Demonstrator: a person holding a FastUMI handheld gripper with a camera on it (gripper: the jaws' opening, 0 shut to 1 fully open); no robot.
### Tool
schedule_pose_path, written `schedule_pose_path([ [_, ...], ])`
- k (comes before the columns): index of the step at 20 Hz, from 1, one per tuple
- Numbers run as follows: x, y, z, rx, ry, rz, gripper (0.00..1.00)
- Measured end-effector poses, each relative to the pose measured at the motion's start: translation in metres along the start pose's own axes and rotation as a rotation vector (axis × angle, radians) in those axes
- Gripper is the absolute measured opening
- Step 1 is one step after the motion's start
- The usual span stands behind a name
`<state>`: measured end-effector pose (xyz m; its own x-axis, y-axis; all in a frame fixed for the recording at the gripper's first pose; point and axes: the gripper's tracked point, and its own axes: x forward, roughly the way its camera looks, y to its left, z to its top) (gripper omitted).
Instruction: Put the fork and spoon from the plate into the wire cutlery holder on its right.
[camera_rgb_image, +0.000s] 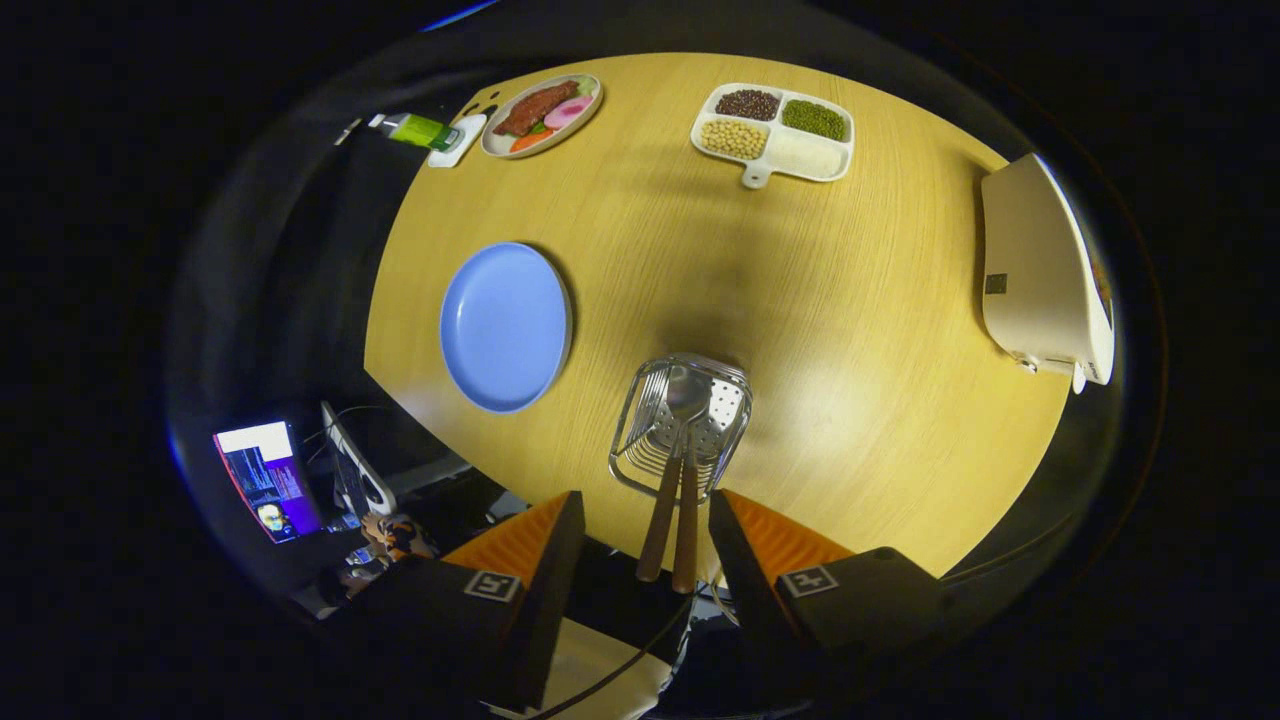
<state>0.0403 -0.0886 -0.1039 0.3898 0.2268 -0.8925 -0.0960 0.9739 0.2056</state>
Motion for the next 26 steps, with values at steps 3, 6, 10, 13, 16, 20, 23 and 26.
schedule_pose_path([
  [3, -0.017, 0.008, 0.002, -0.004, -0.101, 0.013, 1.0],
  [6, -0.036, 0.015, -0.002, 0.004, -0.205, 0.018, 1.0],
  [10, -0.06, 0.024, -0.005, 0.019, -0.343, 0.01, 0.99],
  [13, -0.084, 0.033, -0.005, 0.016, -0.465, -0.002, 1.0],
  [16, -0.11, 0.046, -0.003, 0.021, -0.618, -0.031, 1.0],
  [20, -0.142, 0.063, -0.01, 0.007, -0.776, -0.069, 0.99],
  [23, -0.172, 0.066, -0.016, -0.003, -0.915, -0.13, 0.99],
  [26, -0.213, 0.068, -0.023, -0.023, -1.093, -0.226, 0.99],
])
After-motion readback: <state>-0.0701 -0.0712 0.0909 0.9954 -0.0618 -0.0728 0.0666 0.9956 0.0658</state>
